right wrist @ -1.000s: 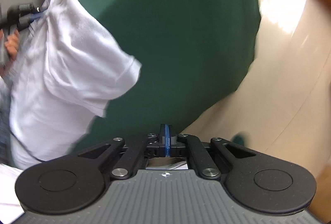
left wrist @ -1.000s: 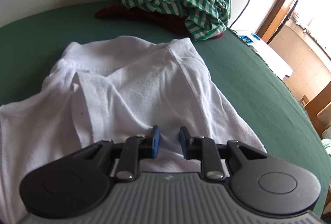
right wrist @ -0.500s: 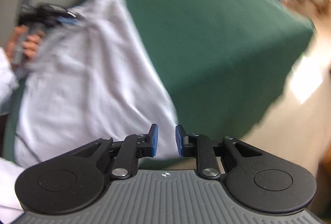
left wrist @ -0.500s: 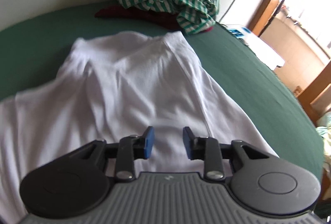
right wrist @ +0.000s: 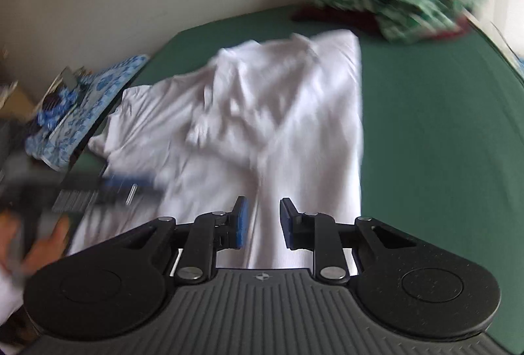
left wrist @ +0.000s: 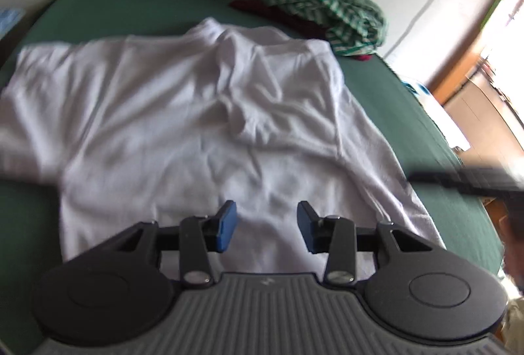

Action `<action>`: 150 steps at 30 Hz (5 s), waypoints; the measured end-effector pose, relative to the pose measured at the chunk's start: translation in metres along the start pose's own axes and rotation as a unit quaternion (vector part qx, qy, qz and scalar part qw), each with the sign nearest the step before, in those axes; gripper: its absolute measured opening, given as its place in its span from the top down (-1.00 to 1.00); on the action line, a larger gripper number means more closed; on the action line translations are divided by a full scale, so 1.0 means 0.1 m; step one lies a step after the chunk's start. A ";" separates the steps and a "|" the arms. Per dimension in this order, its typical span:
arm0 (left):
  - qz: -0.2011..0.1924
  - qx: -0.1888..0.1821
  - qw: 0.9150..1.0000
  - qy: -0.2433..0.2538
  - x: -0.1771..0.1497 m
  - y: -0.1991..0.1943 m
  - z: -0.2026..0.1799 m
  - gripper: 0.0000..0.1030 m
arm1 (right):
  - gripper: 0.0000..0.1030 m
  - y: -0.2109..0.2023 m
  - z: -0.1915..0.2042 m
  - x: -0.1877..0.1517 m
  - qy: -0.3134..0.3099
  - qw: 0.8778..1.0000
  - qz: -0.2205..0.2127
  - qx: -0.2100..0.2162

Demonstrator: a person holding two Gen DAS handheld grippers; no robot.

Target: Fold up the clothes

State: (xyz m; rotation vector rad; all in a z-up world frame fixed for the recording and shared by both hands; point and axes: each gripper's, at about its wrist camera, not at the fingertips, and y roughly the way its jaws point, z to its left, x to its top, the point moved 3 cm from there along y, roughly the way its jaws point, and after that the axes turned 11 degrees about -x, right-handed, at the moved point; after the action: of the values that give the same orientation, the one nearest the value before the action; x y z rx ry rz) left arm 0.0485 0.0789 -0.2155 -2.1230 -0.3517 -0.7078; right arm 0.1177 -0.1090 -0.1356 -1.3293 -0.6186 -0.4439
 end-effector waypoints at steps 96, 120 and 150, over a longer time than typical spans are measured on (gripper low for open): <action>-0.184 0.076 0.974 -0.106 -0.25 -1.33 1.17 -0.72 | 0.97 1.25 2.68 1.47 -0.134 0.986 0.075 0.060; -0.194 -0.049 0.969 -0.142 0.53 -0.53 1.57 0.83 | 0.83 1.32 1.55 1.40 0.022 0.990 0.077 0.114; -0.082 0.105 0.983 0.125 0.36 -0.10 0.84 0.79 | 0.88 1.69 1.25 1.20 0.073 0.970 0.109 0.205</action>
State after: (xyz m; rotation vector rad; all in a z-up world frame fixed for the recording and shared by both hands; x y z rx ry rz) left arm 0.1034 0.1522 -0.2279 -1.7974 -0.4462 -0.9774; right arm 0.2954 0.0524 -0.1708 -0.9466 -0.4078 -0.2160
